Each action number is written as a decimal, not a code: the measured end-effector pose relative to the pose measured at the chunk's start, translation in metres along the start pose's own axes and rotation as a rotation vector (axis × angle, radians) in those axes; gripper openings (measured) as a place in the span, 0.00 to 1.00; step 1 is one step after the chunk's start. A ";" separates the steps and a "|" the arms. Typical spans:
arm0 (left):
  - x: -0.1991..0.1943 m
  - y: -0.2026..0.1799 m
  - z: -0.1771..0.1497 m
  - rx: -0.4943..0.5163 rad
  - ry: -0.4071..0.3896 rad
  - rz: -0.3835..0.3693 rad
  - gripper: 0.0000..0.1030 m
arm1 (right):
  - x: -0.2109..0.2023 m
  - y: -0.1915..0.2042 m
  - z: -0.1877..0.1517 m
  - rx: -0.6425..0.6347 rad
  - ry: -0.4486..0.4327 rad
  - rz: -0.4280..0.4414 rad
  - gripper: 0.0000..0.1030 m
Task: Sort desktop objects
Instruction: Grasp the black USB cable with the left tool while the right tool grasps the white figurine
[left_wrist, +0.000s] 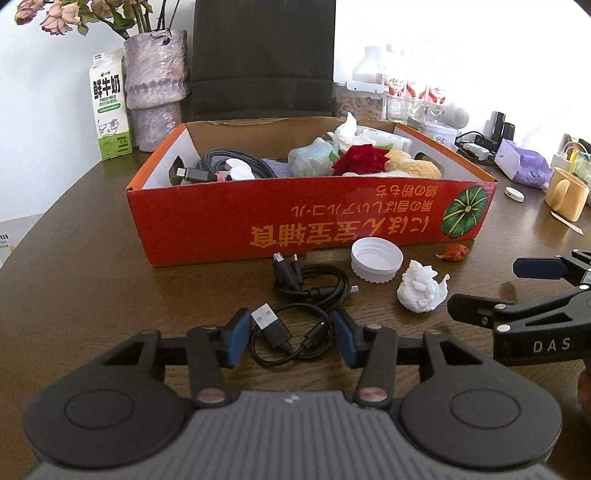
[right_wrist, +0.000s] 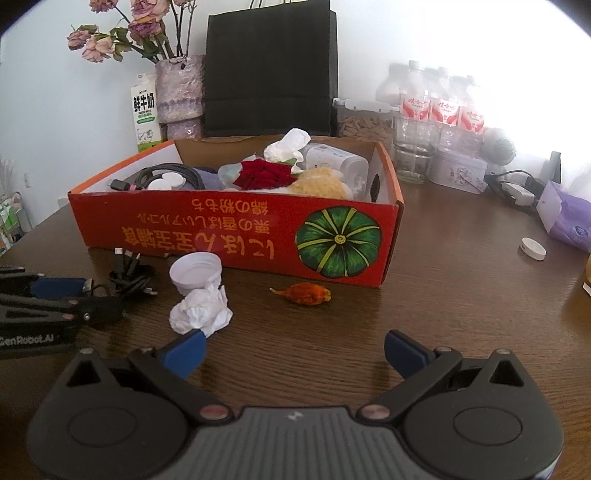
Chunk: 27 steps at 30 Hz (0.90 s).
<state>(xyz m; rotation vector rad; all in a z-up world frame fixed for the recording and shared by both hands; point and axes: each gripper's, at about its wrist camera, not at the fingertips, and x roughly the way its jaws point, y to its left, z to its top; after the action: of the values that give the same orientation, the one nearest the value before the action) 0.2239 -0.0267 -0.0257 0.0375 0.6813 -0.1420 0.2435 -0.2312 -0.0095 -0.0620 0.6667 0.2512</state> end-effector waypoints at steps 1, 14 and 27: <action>-0.001 0.001 0.000 -0.004 -0.002 0.001 0.48 | 0.000 0.000 0.000 0.002 -0.002 0.001 1.00; -0.019 0.027 0.003 -0.099 -0.063 0.023 0.48 | 0.002 0.025 0.010 -0.037 -0.021 0.056 0.92; -0.019 0.046 0.003 -0.148 -0.057 0.047 0.48 | 0.017 0.046 0.016 -0.016 0.004 0.049 0.59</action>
<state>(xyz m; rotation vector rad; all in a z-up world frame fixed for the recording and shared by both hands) 0.2177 0.0210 -0.0113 -0.0917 0.6322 -0.0470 0.2542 -0.1812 -0.0062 -0.0620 0.6705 0.3038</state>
